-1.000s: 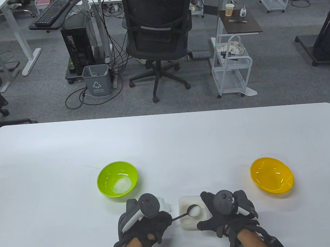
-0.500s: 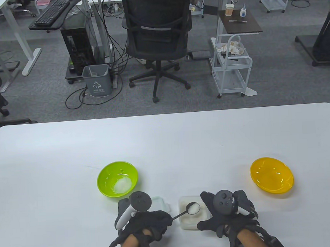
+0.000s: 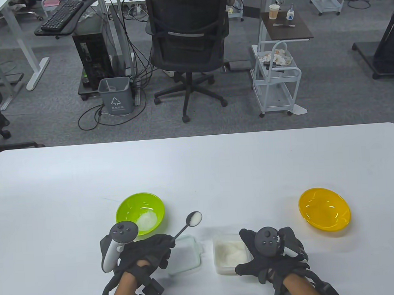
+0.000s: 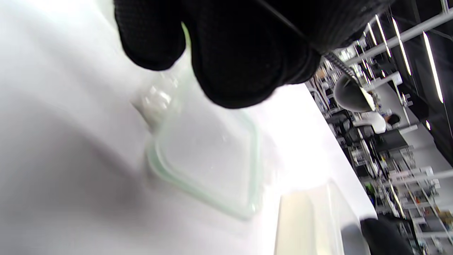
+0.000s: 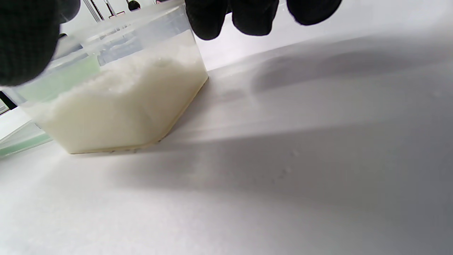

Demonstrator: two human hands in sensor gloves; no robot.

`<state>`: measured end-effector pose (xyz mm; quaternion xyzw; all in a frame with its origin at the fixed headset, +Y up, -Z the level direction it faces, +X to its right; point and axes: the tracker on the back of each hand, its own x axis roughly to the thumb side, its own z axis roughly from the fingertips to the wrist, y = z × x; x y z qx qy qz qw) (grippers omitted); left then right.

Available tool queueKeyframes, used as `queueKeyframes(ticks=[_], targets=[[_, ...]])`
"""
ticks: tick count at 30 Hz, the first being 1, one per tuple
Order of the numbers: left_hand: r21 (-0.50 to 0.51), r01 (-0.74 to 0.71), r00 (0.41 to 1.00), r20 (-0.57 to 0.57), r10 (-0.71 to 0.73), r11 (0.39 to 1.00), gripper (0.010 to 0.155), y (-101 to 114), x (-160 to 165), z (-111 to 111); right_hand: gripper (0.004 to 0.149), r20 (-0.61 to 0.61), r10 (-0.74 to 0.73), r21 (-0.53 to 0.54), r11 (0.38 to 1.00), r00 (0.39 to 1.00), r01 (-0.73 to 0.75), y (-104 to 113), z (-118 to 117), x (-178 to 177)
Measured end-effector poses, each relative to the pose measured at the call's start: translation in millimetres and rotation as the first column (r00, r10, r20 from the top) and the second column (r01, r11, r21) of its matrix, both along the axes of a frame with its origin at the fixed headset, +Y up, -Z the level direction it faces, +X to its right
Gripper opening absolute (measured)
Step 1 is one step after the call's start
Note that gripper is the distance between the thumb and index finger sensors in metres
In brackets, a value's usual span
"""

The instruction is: Scoop white sugar from container into bowls

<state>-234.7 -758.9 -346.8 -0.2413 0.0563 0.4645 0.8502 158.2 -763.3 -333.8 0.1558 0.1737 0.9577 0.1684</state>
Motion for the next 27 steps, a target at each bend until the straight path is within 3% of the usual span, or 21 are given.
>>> queueKeyframes(ticks=[11, 17, 19, 24, 27], targets=[[-0.005, -0.032, 0.957, -0.287, 0.029, 0.999, 0.049, -4, -72, 2, 0.101, -0.002, -0.001, -0.002, 1.0, 1.0, 0.001, 0, 0, 0], [0.025, 0.185, 0.914, -0.372, -0.162, 0.983, 0.052, 6, -79, 5, 0.101, 0.0, -0.003, -0.002, 1.0, 1.0, 0.003, 0, 0, 1], [0.062, 0.335, 0.864, -0.418, -0.28, 0.94, 0.052, 15, -76, 8, 0.101, 0.0, -0.003, -0.003, 1.0, 1.0, 0.003, 0, 0, 1], [0.138, 0.683, 0.685, -0.465, -0.561, 0.718, 0.051, 31, -57, 11, 0.101, 0.0, -0.005, -0.003, 1.0, 1.0, 0.005, -1, 0, 1], [0.173, 0.851, 0.511, -0.495, -0.703, 0.496, 0.052, 36, -40, 13, 0.101, 0.001, -0.005, -0.002, 1.0, 1.0, 0.005, 0, 0, 1]])
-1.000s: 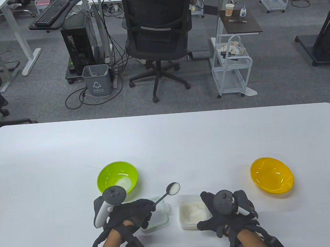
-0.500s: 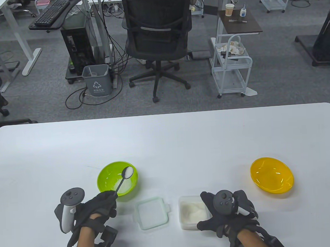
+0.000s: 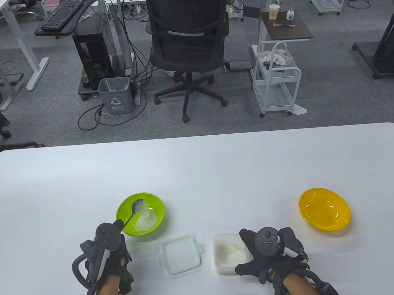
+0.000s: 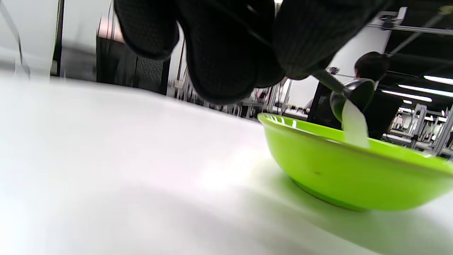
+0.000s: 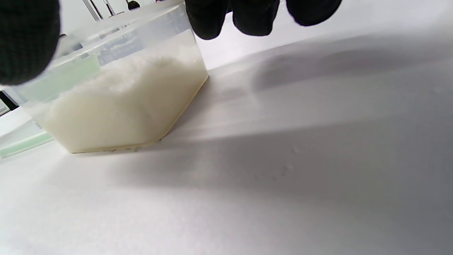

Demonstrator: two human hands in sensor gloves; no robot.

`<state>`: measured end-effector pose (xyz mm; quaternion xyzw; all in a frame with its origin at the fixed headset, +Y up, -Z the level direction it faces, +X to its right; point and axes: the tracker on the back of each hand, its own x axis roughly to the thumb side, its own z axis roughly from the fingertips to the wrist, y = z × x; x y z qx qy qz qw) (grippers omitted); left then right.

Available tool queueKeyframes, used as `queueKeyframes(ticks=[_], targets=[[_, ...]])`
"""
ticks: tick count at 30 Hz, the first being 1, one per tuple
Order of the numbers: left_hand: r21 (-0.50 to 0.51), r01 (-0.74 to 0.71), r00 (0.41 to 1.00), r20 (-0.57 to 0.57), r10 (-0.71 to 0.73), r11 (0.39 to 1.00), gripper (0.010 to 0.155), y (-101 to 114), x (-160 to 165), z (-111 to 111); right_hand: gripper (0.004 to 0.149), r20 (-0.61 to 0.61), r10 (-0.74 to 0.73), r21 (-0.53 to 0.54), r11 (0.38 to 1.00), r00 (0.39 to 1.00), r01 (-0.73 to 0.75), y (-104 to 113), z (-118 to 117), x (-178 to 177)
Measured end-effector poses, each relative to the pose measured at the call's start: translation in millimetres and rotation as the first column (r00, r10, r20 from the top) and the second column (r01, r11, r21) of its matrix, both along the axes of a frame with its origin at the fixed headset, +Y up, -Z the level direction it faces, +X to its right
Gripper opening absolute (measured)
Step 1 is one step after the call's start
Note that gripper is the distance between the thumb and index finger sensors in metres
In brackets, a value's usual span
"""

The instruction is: Scoop white sugar from container into bowls

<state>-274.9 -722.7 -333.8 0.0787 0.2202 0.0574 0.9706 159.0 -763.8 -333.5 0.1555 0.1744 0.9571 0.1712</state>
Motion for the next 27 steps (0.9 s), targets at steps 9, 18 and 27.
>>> queueKeyframes(ticks=[9, 18, 27], targets=[[0.034, 0.268, 0.962, 0.049, -0.269, 0.963, 0.052, 1, 26, 0, 0.101, 0.001, -0.002, -0.001, 1.0, 1.0, 0.002, 0, 0, 0], [0.028, 0.219, 0.974, 0.05, -0.22, 0.975, 0.051, 1, 26, -1, 0.101, 0.001, -0.002, -0.002, 1.0, 1.0, 0.002, 0, 0, 0], [-0.016, 0.073, 0.985, 0.16, -0.069, 0.997, 0.049, 4, 57, -2, 0.1, 0.0, 0.02, 0.023, 1.0, 1.0, -0.02, 2, 1, -2]])
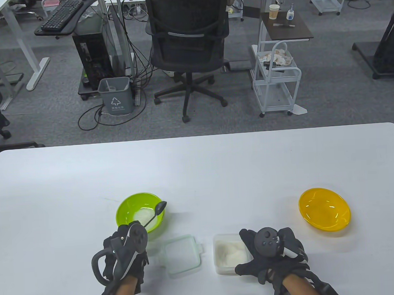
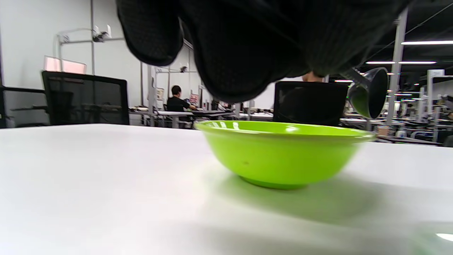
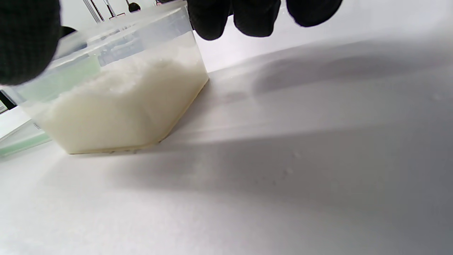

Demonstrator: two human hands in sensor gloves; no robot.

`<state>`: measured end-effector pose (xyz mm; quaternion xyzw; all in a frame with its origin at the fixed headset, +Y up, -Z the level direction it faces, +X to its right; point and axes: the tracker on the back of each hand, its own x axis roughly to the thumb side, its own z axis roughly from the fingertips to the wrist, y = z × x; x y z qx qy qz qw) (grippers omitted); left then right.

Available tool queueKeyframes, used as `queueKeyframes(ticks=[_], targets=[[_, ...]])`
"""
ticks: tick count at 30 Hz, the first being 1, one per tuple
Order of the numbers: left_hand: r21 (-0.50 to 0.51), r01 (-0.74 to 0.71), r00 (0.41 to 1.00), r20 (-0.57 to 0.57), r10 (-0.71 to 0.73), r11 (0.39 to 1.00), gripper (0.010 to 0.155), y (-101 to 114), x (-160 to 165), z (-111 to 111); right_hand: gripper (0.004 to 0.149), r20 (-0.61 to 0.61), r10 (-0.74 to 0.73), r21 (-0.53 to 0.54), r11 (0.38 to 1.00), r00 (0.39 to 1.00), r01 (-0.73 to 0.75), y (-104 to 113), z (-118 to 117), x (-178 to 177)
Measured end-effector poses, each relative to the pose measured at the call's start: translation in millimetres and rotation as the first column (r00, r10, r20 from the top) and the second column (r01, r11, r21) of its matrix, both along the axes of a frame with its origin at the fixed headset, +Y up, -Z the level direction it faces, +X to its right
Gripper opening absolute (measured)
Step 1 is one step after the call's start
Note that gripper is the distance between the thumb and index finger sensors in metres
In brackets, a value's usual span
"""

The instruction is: Scoop white sugar from container into bowls

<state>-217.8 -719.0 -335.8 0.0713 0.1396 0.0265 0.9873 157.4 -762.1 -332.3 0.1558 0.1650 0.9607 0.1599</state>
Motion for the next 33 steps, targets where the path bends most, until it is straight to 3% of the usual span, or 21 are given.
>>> queueKeyframes(ticks=[10, 13, 17, 19, 22, 26, 28, 33], targets=[[-0.117, -0.243, 0.954, 0.153, 0.259, 0.963, 0.047, 13, 64, -5, 0.093, 0.006, 0.081, 0.131, 0.988, 0.997, -0.081, 15, 8, -8], [-0.181, -0.343, 0.911, 0.177, 0.373, 0.922, 0.048, 13, 80, -6, 0.076, 0.07, 0.039, 0.214, 0.975, 0.997, -0.053, 22, 12, -7], [-0.357, -0.521, 0.766, 0.204, 0.609, 0.775, 0.049, -2, 102, -6, 0.06, 0.19, -0.152, 0.395, 0.916, 0.97, 0.066, 41, 19, -4], [-0.421, -0.573, 0.693, 0.208, 0.69, 0.703, 0.049, -10, 110, -4, 0.055, 0.204, -0.262, 0.419, 0.894, 0.943, 0.158, 46, 22, -4], [-0.498, -0.615, 0.601, 0.204, 0.773, 0.611, 0.05, -19, 119, 1, 0.053, 0.195, -0.379, 0.367, 0.883, 0.904, 0.291, 44, 25, -9], [-0.604, -0.637, 0.461, 0.198, 0.865, 0.478, 0.049, -25, 134, 7, 0.053, 0.233, -0.435, 0.292, 0.884, 0.87, 0.364, 41, 26, -19], [-0.63, -0.613, 0.455, 0.213, 0.865, 0.477, 0.048, -25, 140, 9, 0.053, 0.255, -0.473, 0.267, 0.873, 0.843, 0.409, 39, 26, -21], [-0.572, -0.557, 0.557, 0.281, 0.781, 0.602, 0.045, -22, 147, 15, 0.046, 0.33, -0.521, 0.22, 0.854, 0.788, 0.472, 30, 25, -18]])
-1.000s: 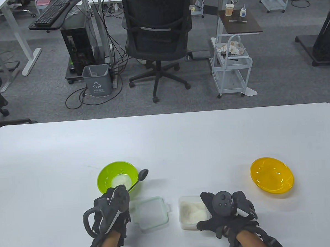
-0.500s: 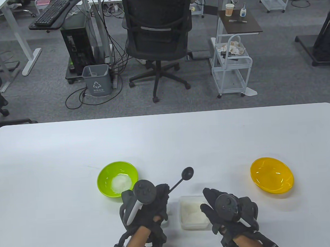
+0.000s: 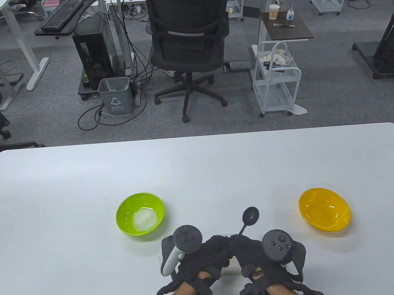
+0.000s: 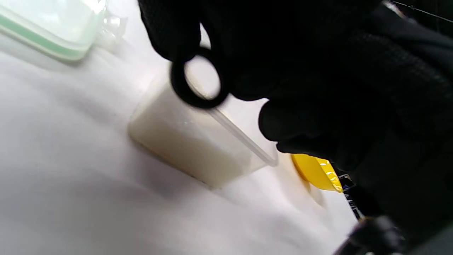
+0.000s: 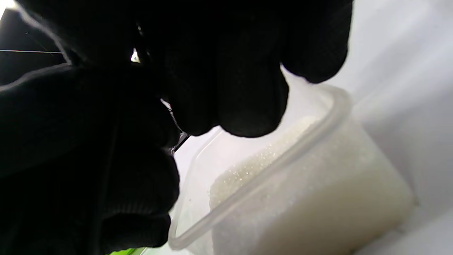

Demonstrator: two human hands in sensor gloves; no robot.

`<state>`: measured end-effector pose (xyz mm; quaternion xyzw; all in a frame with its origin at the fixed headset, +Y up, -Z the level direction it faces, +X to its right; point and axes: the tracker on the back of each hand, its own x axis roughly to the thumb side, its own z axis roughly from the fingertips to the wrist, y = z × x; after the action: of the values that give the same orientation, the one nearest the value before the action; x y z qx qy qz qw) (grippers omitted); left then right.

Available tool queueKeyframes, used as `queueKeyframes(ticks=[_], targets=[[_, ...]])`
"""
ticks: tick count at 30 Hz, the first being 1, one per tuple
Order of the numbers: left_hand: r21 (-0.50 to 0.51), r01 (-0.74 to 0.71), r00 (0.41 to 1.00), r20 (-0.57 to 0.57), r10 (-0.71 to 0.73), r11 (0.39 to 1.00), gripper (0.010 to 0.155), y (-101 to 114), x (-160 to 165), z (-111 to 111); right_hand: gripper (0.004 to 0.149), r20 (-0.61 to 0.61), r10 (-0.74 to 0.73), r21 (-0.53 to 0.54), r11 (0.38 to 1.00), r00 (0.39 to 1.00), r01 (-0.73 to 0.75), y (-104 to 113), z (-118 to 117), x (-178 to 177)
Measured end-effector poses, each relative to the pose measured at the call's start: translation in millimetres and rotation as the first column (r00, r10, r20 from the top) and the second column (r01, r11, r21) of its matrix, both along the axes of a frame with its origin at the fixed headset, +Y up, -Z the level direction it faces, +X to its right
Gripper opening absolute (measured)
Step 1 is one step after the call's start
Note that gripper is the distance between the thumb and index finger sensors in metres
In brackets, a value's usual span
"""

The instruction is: Scoop white sugar from container into bowls

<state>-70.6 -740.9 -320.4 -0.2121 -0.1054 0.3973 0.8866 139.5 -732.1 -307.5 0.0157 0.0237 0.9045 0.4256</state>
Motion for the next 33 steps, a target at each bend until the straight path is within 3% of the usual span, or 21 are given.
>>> queueKeyframes(ticks=[6, 10, 13, 17, 21, 26, 30, 33], targets=[[0.187, 0.104, 0.993, 0.037, -0.113, 0.977, 0.052, 7, 3, 4, 0.042, 0.018, 0.031, 0.05, 0.998, 0.999, -0.032, 3, -2, 5], [0.369, 0.259, 0.964, -0.04, -0.263, 0.893, 0.063, 12, 0, 9, 0.042, 0.026, 0.023, 0.054, 0.998, 0.999, -0.024, 7, -3, 12], [0.441, 0.336, 0.935, -0.051, -0.35, 0.832, 0.071, 11, -2, 8, 0.041, 0.022, 0.032, 0.042, 0.999, 0.999, -0.033, 10, -4, 18], [0.418, 0.385, 0.91, -0.026, -0.413, 0.823, 0.08, 1, -6, 3, 0.041, 0.03, 0.096, 0.021, 0.995, 0.995, -0.096, 16, -6, 27], [0.342, 0.413, 0.896, 0.015, -0.444, 0.844, 0.084, -12, -10, -4, 0.04, 0.058, 0.304, 0.037, 0.951, 0.951, -0.307, 26, -8, 38], [0.281, 0.415, 0.893, 0.056, -0.447, 0.865, 0.087, -22, -14, -8, 0.041, 0.091, 0.533, 0.053, 0.841, 0.841, -0.539, 38, -13, 46], [0.26, 0.413, 0.892, 0.076, -0.445, 0.873, 0.088, -26, -16, -9, 0.041, 0.104, 0.663, 0.139, 0.728, 0.741, -0.671, 46, -10, 47], [0.257, 0.405, 0.895, 0.084, -0.437, 0.878, 0.089, -26, -16, -9, 0.041, 0.169, 0.701, 0.246, 0.651, 0.693, -0.718, 40, -1, 45]])
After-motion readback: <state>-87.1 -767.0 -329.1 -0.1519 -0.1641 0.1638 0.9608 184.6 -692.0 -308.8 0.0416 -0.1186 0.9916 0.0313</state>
